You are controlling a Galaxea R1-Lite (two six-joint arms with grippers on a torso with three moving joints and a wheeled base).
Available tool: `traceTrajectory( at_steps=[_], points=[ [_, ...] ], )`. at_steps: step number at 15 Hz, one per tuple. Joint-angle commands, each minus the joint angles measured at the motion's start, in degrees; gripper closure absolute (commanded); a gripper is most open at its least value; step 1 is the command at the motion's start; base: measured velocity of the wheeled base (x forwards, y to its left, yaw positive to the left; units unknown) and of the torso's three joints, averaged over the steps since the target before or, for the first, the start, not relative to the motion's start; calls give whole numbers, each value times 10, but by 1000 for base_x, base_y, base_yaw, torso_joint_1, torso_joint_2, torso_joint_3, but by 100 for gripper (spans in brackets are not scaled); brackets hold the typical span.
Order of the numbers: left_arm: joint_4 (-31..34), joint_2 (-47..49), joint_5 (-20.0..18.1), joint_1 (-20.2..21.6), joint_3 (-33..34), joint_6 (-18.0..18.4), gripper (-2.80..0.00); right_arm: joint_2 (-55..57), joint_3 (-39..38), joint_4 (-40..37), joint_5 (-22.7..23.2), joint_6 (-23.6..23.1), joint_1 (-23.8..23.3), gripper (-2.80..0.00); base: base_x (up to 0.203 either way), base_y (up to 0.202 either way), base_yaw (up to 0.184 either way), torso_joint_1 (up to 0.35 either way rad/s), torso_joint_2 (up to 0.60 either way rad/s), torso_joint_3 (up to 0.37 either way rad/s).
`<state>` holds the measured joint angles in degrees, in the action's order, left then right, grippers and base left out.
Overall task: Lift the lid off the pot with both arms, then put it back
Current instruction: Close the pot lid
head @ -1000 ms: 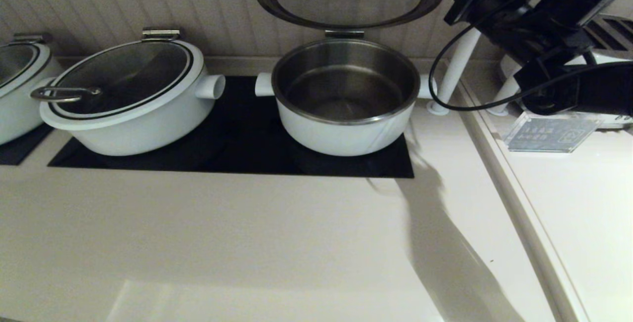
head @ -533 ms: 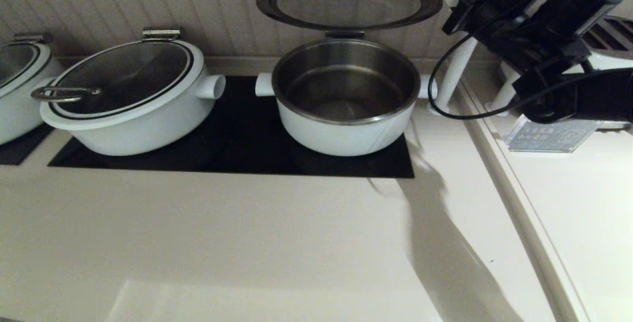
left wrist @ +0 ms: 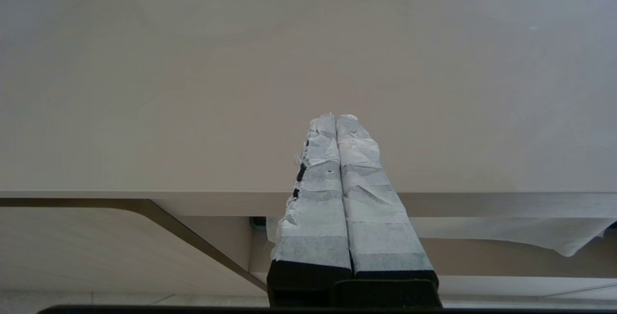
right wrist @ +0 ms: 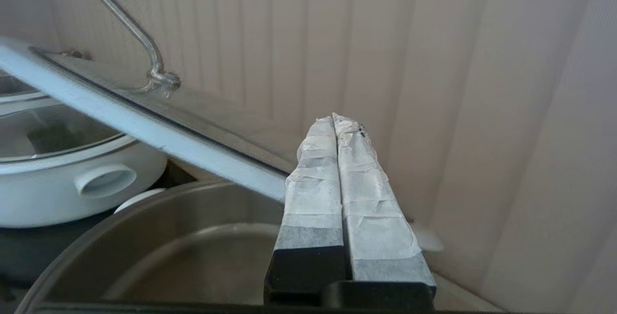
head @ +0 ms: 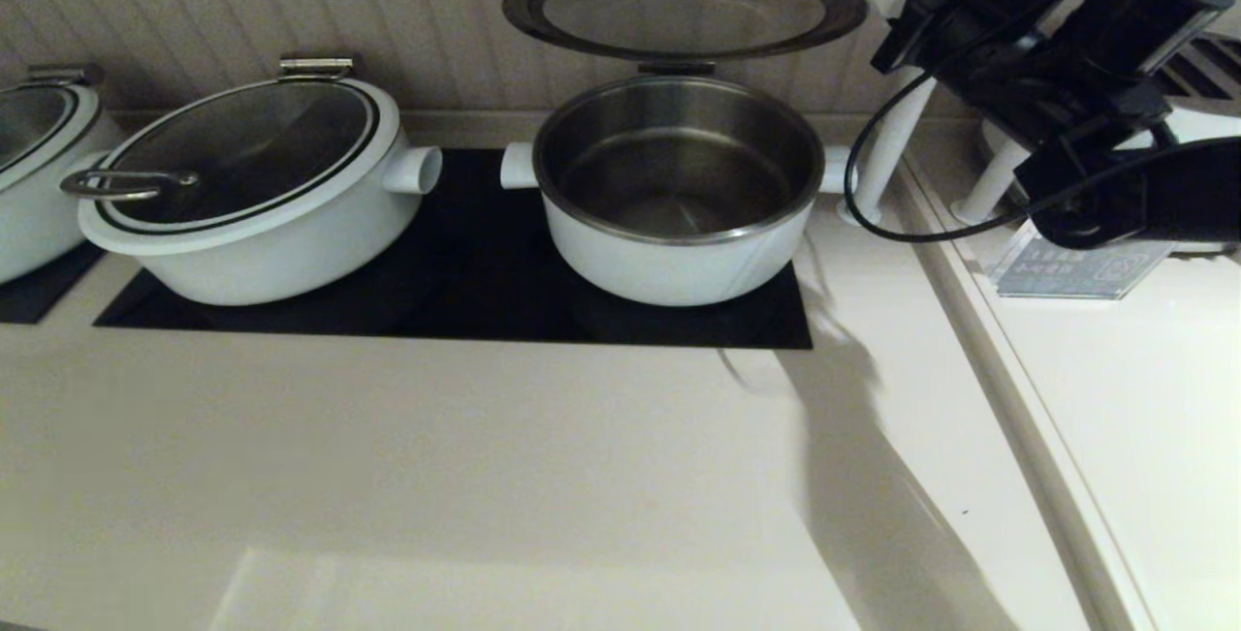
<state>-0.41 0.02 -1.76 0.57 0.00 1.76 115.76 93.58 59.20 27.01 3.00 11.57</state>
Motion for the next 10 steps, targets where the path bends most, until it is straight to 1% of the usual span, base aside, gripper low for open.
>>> traceTrajectory(
  at_steps=[1,5,10],
  points=[
    [0,0,0,0,0,0,0,-10,-21,11,6,0,0,0,0,0,0,0,0,0],
    [0,0,0,0,0,0,0,-23,-75,42,14,0,0,0,0,0,0,0,0,0],
    [0,0,0,0,0,0,0,-26,-100,52,23,0,1,0,0,0,0,0,0,0]
  ],
)
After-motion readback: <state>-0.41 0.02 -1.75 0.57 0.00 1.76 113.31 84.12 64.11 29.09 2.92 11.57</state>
